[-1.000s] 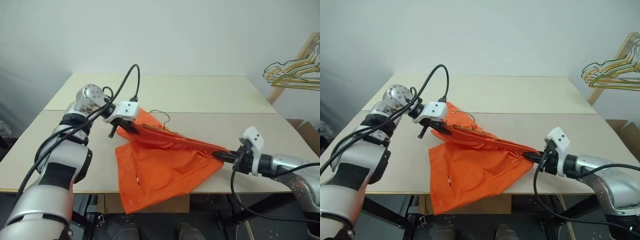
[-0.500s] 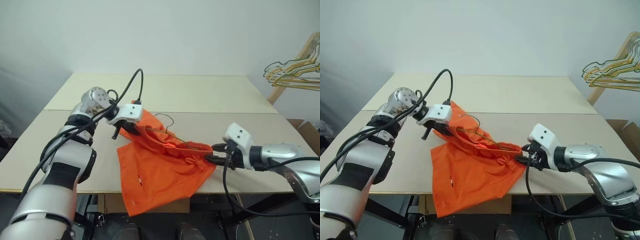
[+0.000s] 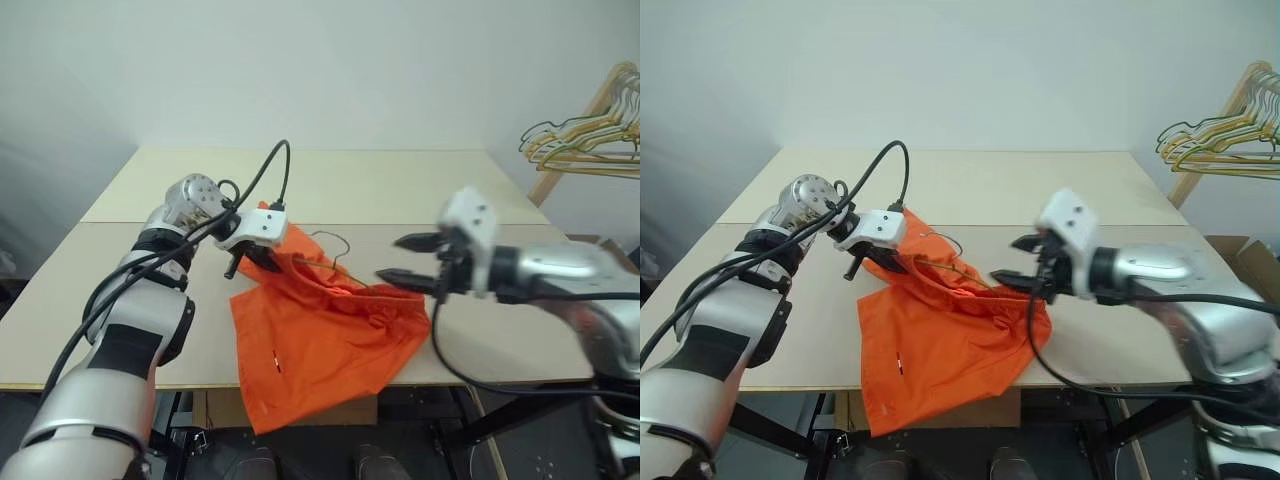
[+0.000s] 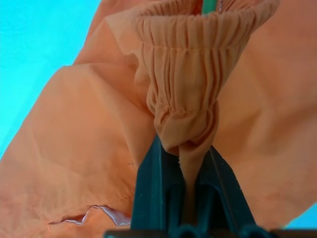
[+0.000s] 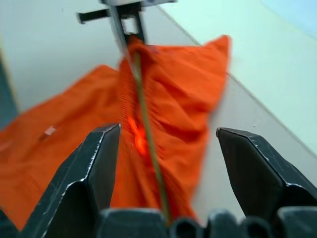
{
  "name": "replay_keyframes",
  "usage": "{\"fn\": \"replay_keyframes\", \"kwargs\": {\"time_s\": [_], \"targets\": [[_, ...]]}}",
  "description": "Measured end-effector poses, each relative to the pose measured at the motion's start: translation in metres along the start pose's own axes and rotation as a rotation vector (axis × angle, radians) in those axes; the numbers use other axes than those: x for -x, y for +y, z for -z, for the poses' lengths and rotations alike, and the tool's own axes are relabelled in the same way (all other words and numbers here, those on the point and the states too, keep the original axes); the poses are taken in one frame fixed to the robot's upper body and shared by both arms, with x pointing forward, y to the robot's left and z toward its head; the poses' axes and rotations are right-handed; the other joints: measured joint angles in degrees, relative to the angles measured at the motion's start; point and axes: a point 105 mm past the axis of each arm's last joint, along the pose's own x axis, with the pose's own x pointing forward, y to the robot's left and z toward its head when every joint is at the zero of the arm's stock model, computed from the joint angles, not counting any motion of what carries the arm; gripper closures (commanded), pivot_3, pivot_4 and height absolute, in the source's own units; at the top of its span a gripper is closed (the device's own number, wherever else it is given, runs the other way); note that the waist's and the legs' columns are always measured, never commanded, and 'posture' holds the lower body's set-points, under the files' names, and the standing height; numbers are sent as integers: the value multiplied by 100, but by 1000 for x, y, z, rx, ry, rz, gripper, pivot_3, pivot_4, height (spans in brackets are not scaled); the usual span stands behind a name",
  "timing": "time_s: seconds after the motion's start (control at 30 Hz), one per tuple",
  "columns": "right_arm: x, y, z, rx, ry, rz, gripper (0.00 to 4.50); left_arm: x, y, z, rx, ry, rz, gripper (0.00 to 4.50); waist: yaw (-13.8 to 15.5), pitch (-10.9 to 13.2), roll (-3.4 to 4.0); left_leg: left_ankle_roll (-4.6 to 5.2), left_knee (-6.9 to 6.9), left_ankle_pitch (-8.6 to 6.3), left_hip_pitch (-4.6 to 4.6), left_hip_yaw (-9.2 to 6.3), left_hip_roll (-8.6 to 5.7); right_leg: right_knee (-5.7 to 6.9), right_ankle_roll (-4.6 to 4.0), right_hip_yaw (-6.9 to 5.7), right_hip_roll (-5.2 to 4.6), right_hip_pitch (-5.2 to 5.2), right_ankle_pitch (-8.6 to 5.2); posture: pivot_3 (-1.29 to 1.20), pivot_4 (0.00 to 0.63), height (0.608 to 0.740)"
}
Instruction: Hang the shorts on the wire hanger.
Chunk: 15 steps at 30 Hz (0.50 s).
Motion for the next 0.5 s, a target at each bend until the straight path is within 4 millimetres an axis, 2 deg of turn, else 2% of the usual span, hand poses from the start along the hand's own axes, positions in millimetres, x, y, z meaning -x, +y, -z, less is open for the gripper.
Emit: {"fn": "replay_keyframes", "kwargs": {"time_s": [0.1,0.2,0.33,0.5], "targets": [[-27,4,-1,-19,34,-22,893,-1,0,-1,-2,0,1,4500,10,0,0,0,0,0,-3,0,0,0,0,-1,-1,-2,0,16,0,740],[-47,-1,2,-50,87,10,1464,0,0,0,-1,0,4,4500,35,0,0,0,2,0,-6,0,0,-2,0,-6,-3,-2,0,20,0,740],[-58,-9,16,-84,155,52,2815,0,0,0,0,0,6,4500,39,0,0,0,4,0,-16,-1,0,-1,0,-9,-5,-9,0,32,0,740],[-58,-3,14,-82,140,11,4471,3,2,0,6,-11,-16,4500,24,0,0,1,5,0,-18,-12,0,0,0,-19,-3,-8,0,32,0,740]]}}
